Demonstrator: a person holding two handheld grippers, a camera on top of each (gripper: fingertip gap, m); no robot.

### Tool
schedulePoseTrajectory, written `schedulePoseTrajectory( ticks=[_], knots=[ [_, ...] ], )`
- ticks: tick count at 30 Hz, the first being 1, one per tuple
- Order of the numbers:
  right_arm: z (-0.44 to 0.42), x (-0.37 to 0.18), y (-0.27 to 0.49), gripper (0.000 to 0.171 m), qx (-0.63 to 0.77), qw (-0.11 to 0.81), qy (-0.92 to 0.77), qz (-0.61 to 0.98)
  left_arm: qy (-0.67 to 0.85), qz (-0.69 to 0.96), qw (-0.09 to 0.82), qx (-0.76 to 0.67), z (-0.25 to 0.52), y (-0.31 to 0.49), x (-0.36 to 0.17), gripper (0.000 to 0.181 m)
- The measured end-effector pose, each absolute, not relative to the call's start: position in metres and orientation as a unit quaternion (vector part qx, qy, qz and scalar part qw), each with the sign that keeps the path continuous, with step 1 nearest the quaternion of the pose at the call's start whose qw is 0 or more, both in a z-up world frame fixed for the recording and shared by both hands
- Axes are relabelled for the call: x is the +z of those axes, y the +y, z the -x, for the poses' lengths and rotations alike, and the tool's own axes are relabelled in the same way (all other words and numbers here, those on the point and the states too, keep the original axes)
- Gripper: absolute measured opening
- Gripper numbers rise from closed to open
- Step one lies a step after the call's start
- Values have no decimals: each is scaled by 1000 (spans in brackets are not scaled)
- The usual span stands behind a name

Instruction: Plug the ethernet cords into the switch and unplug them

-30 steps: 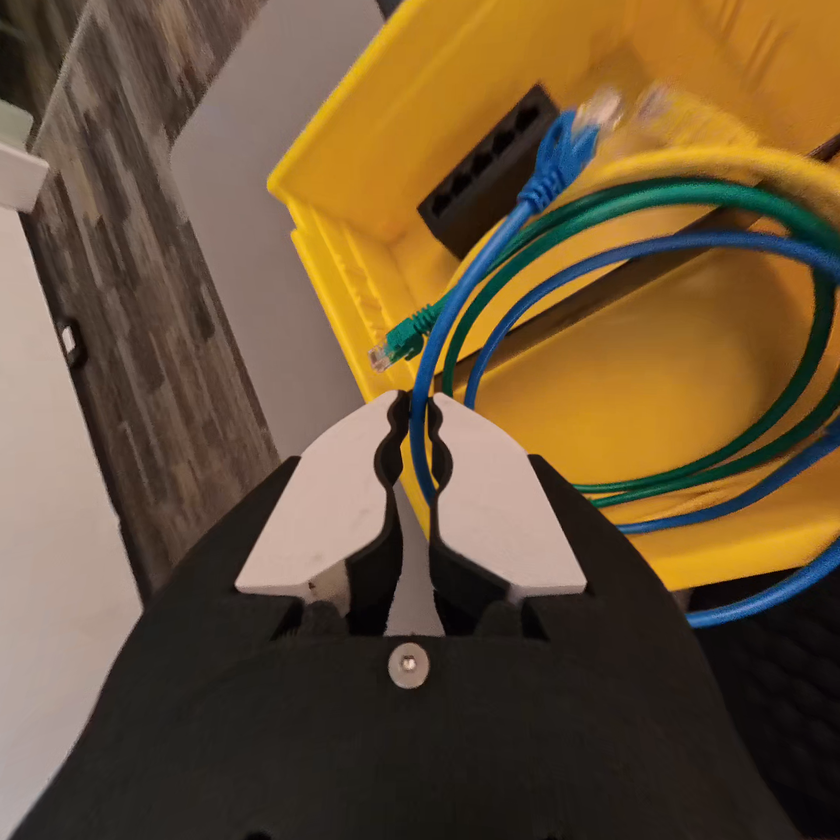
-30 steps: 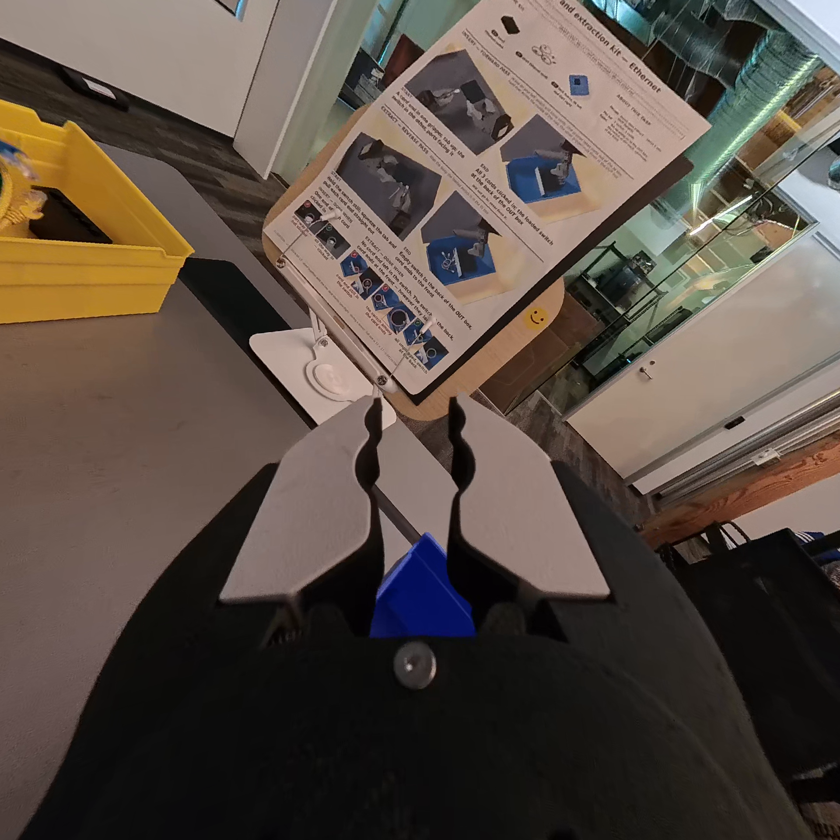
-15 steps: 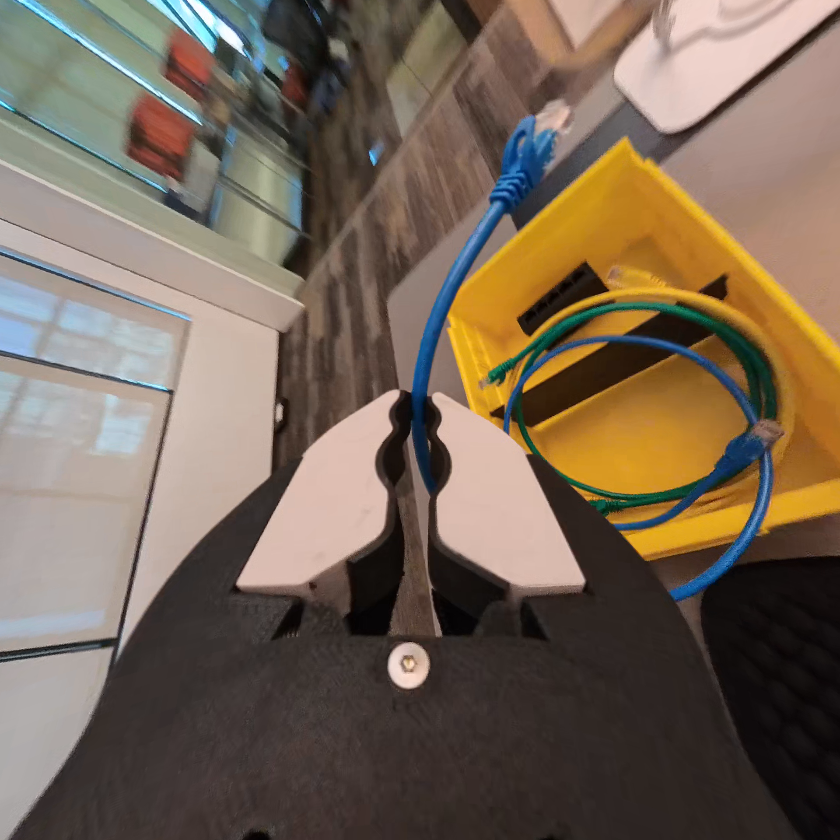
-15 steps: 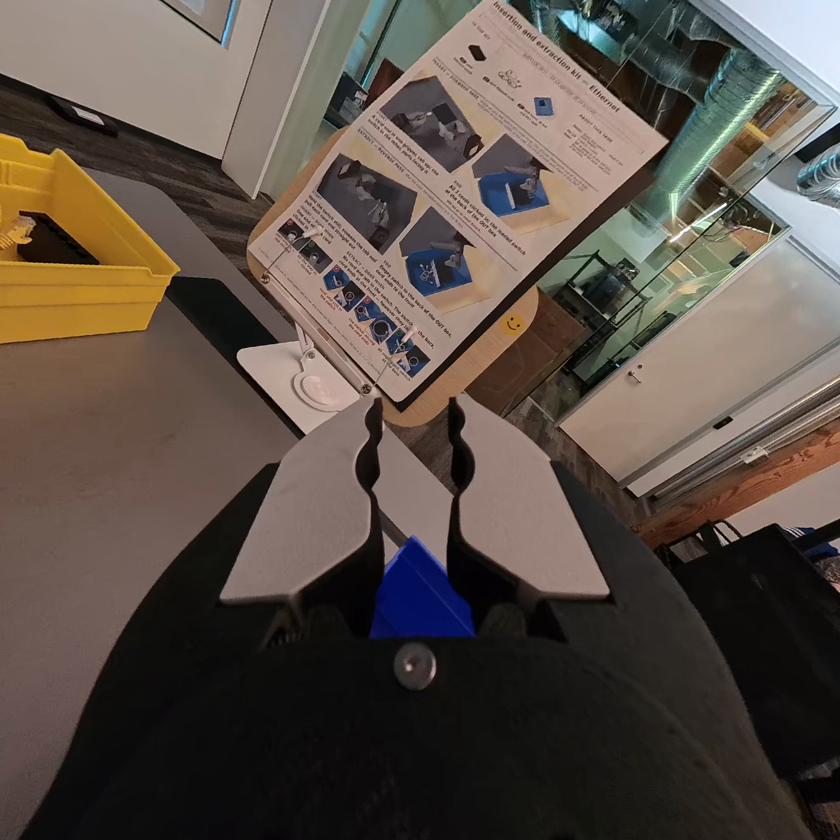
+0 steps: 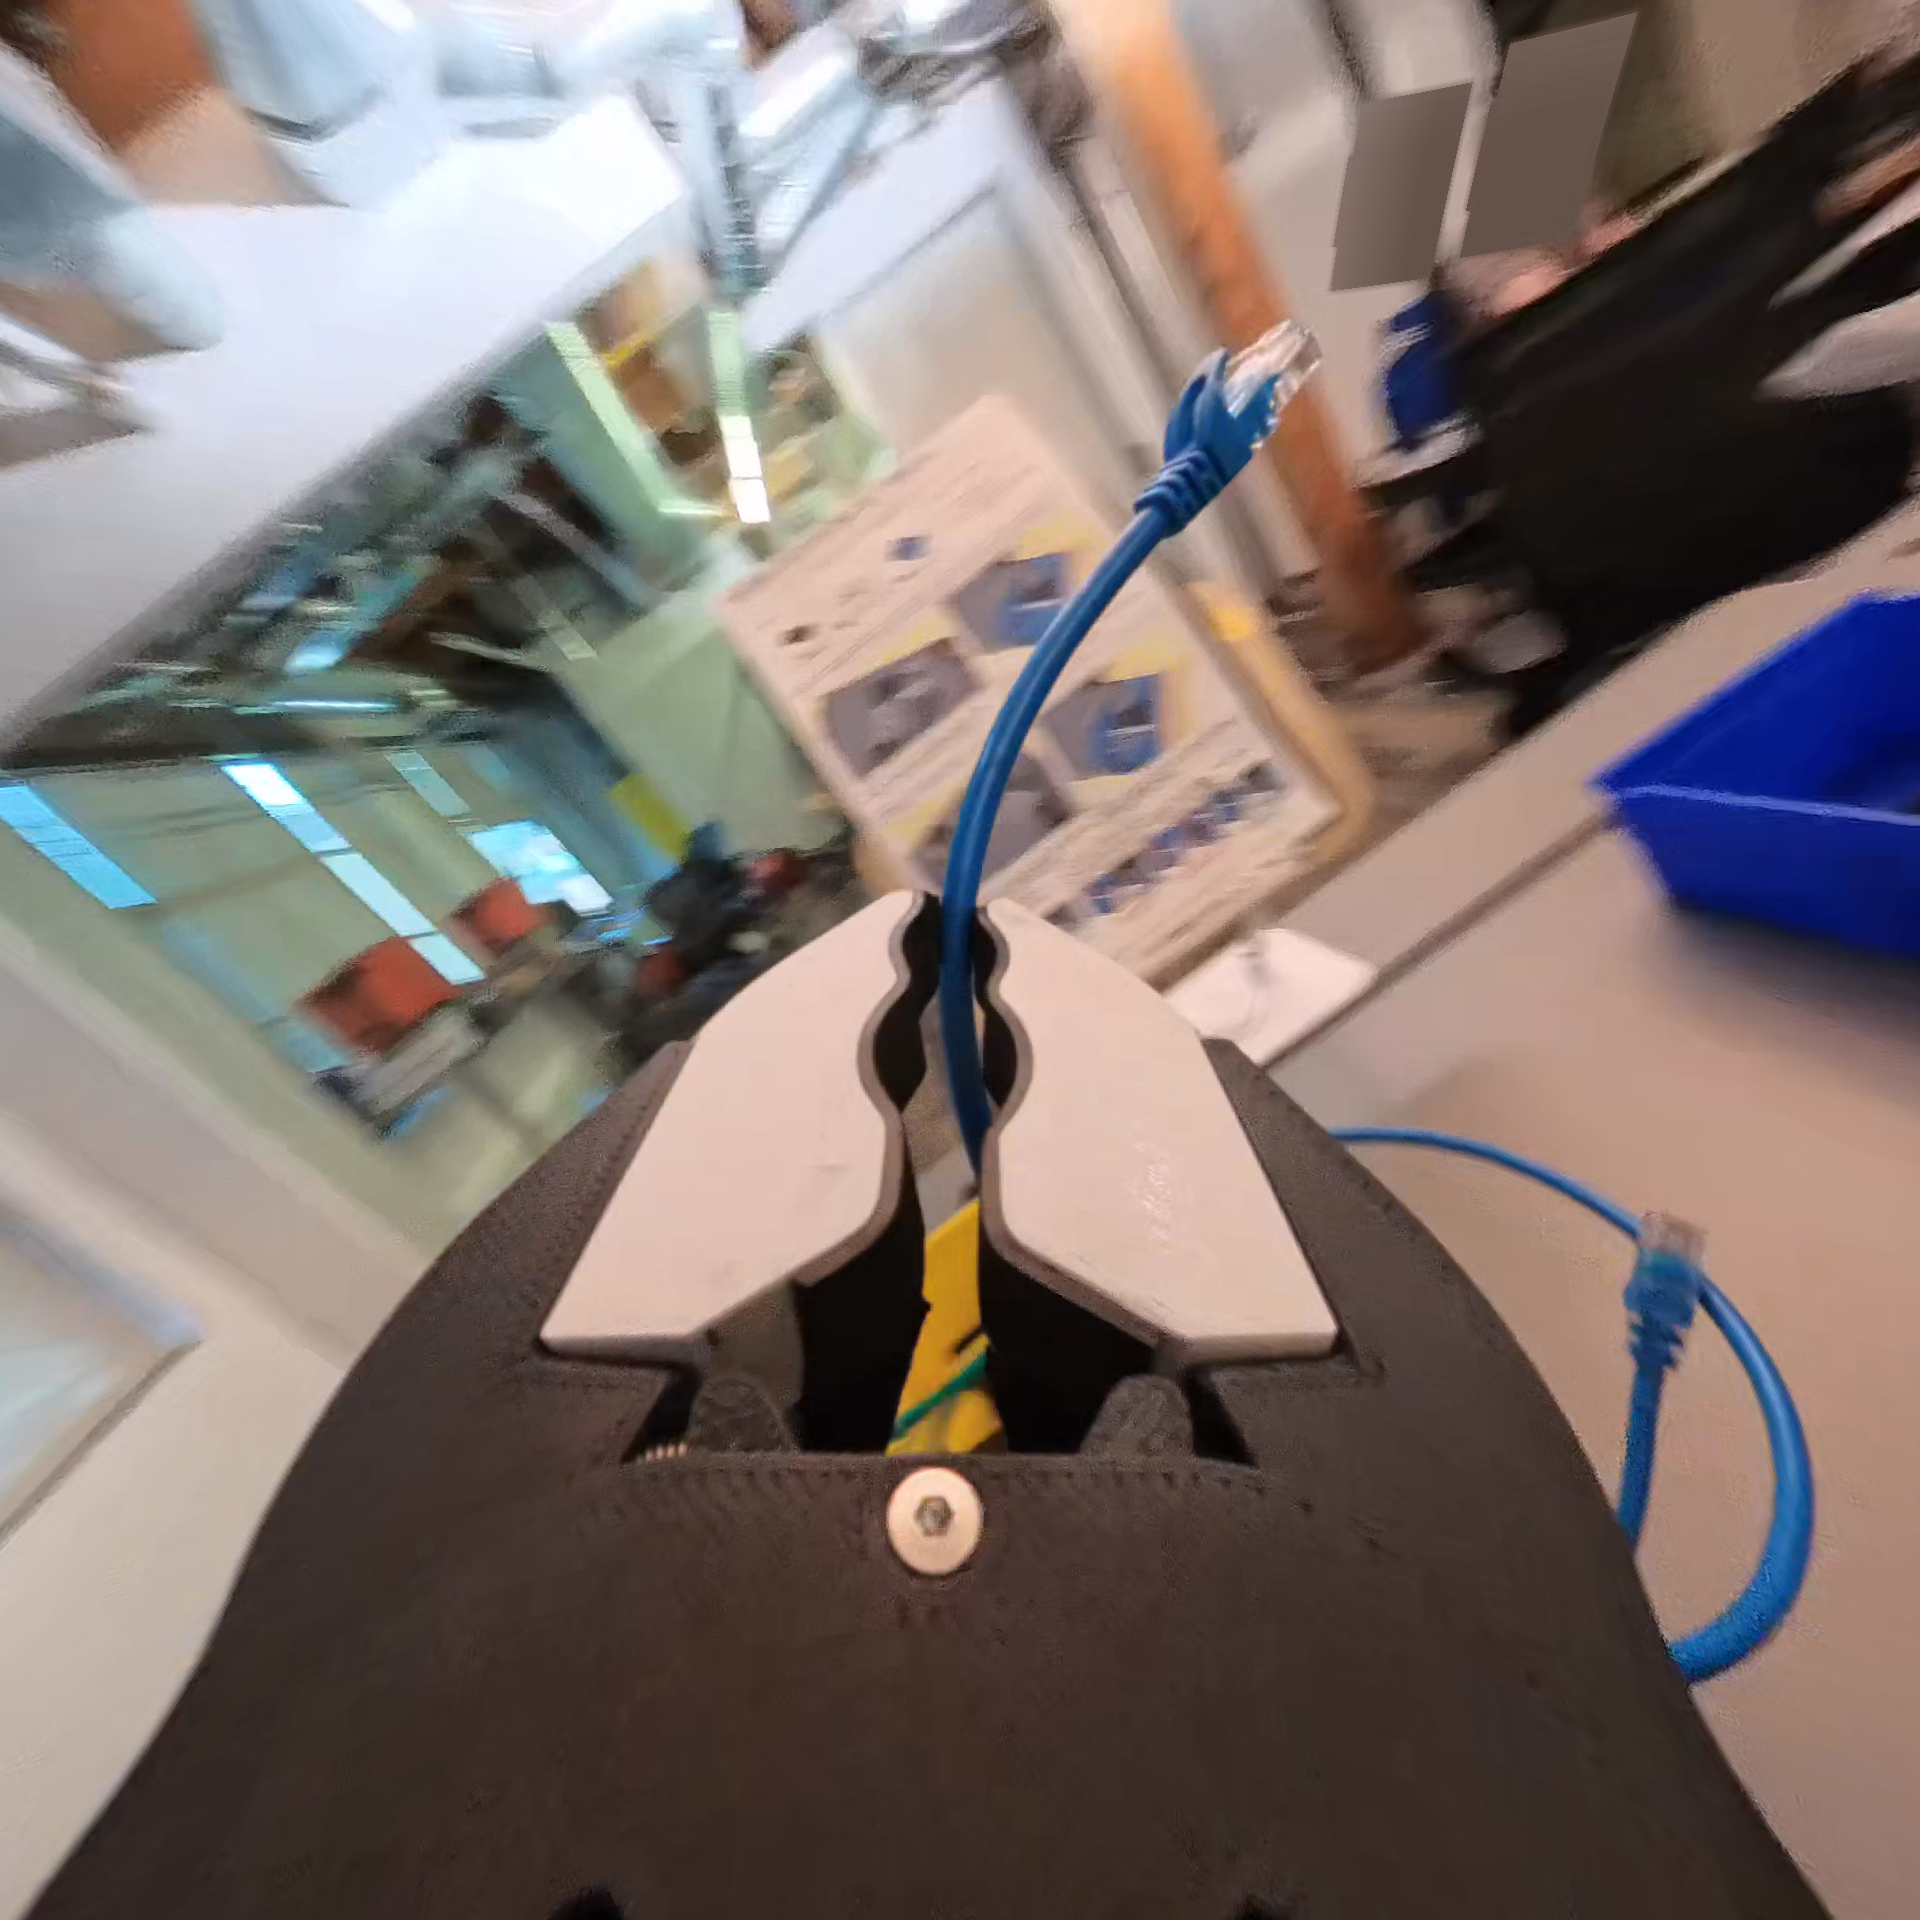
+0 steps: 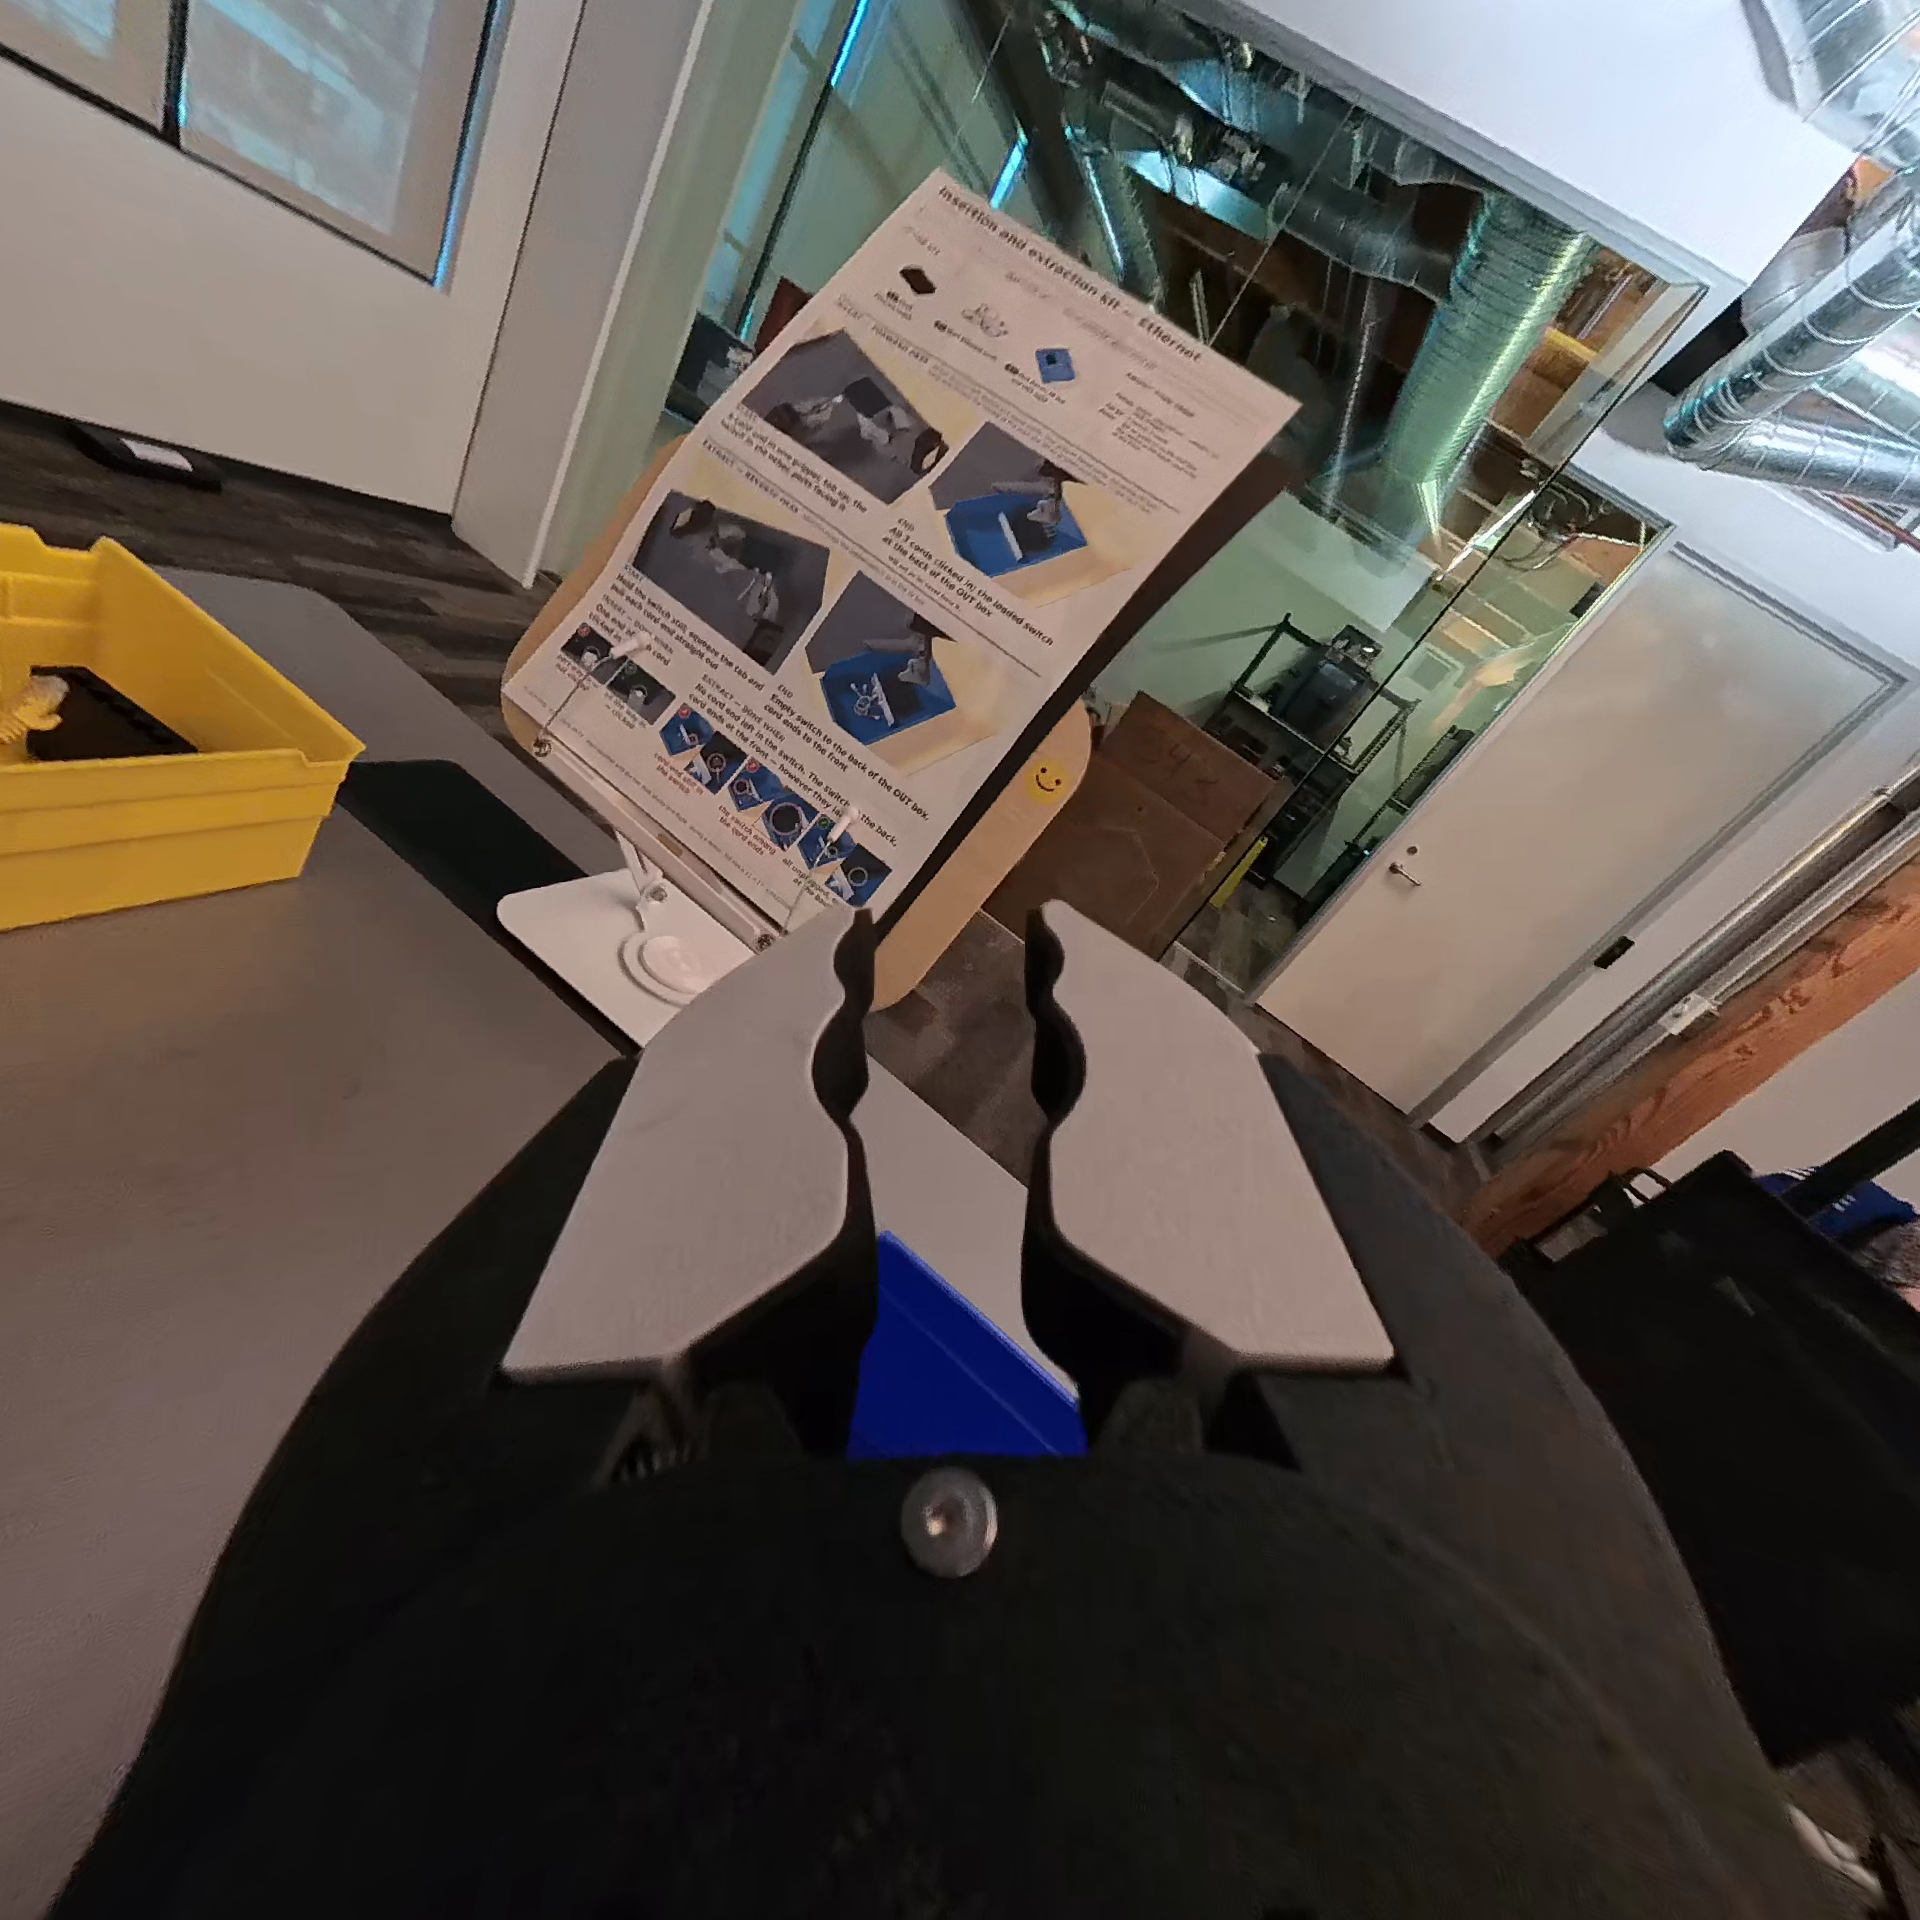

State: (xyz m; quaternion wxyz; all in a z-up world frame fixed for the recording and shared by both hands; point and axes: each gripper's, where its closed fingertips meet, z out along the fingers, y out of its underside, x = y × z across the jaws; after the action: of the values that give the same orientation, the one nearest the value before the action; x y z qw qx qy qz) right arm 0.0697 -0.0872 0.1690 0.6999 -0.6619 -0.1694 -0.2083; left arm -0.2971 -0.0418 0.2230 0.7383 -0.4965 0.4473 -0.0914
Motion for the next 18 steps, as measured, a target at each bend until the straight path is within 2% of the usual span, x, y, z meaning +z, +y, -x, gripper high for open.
schedulePoseTrajectory(
  ticks=[1,6,12,18],
  knots=[
    [-70,170,-90,29,-202,703,-169,661,475,498,715,-123,280,-49,217,5],
    [-81,172,-101,29,-190,705,-159,664,594,492,616,-160,179,-75,171,5],
    [-93,166,-115,29,-167,692,-158,684,693,517,494,-91,78,-65,54,5],
    [-101,164,-122,29,-150,696,-152,686,742,559,364,-70,39,-49,-59,5]
  ],
)
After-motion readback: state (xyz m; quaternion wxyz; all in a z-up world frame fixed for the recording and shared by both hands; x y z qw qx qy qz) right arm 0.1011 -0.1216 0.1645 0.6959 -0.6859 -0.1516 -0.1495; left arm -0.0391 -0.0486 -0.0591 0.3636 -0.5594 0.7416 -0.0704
